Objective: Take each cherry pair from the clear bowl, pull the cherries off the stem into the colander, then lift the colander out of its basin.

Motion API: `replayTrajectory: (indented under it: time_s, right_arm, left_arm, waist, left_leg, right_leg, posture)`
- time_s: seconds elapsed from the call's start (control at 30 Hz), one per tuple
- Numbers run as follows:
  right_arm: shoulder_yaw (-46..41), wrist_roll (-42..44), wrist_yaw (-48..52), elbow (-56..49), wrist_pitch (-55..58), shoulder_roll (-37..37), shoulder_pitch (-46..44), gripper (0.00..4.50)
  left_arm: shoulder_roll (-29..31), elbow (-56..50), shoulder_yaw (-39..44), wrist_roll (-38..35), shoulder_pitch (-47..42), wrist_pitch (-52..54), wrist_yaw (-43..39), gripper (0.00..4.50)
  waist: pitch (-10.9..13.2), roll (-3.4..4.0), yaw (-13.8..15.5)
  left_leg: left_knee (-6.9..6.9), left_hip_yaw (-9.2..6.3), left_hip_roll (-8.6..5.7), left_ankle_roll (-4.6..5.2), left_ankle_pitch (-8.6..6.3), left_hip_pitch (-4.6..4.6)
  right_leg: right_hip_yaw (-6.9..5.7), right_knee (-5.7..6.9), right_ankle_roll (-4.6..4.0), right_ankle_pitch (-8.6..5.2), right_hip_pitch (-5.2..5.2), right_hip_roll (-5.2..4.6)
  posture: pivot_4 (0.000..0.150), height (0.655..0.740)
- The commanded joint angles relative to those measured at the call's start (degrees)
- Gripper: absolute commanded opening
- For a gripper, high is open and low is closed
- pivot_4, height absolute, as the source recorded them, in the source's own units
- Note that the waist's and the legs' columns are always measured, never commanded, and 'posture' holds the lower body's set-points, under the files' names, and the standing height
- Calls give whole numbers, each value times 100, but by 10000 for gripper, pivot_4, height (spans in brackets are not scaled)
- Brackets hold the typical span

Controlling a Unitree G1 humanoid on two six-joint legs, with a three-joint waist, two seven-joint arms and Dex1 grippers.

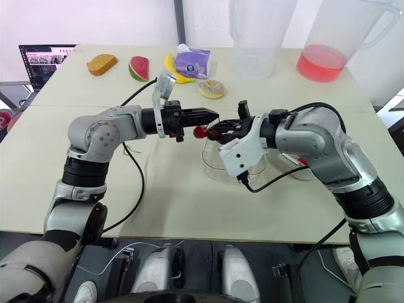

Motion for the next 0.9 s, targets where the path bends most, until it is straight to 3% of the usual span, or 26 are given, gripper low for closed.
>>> replayTrajectory:
  time_s: [0.03, 0.47, 0.5, 0.6, 0.7, 0.9]
  right_arm:
    - [-186, 29, 37, -193, 20, 7, -126, 6548]
    - [-276, 205, 127, -377, 393, 106, -101, 6548]
    - [-300, 240, 126, -404, 430, 115, -98, 16467]
    - [-331, 261, 133, -450, 465, 123, -95, 29068]
    - [-366, 261, 147, -477, 468, 104, -81, 44718]
    - [-543, 423, 217, -625, 550, 1, 65, 44718]
  left_arm:
    - [-24, -229, 52, -42, -82, -65, 16, 667]
    - [-7, -190, 13, 21, -88, -104, -49, 667]
    - [-7, -168, 19, 36, -95, -120, -48, 0]
    - [16, -47, 24, 140, -122, -227, -48, 0]
    - [124, 151, 10, 283, -144, -416, -127, 0]
    - [362, 536, 30, 502, -259, -691, -370, 0]
  waist:
    - [0, 0, 0]
    - [0, 0, 0]
    - [0, 0, 0]
    - [0, 0, 1]
    - [0, 0, 0]
    - [0, 0, 1]
  left_leg:
    - [0, 0, 0, 0, 0, 0]
    - [0, 0, 0, 0, 0, 0]
    - [0, 0, 0, 0, 0, 0]
    - [0, 0, -1, 0, 0, 0]
    - [0, 0, -1, 0, 0, 0]
    - [0, 0, -2, 0, 0, 1]
  right_leg:
    - [0, 0, 0, 0, 0, 0]
    - [0, 0, 0, 0, 0, 0]
    - [0, 0, 0, 0, 0, 1]
    - [0, 0, 0, 0, 0, 0]
    - [0, 0, 0, 0, 0, 1]
    - [-1, 0, 0, 0, 0, 4]
  posture:
    - [1500, 7400]
    - [1500, 7400]
    - [1500, 7400]
    - [1500, 7400]
    - [1500, 7400]
    - [1500, 7400]
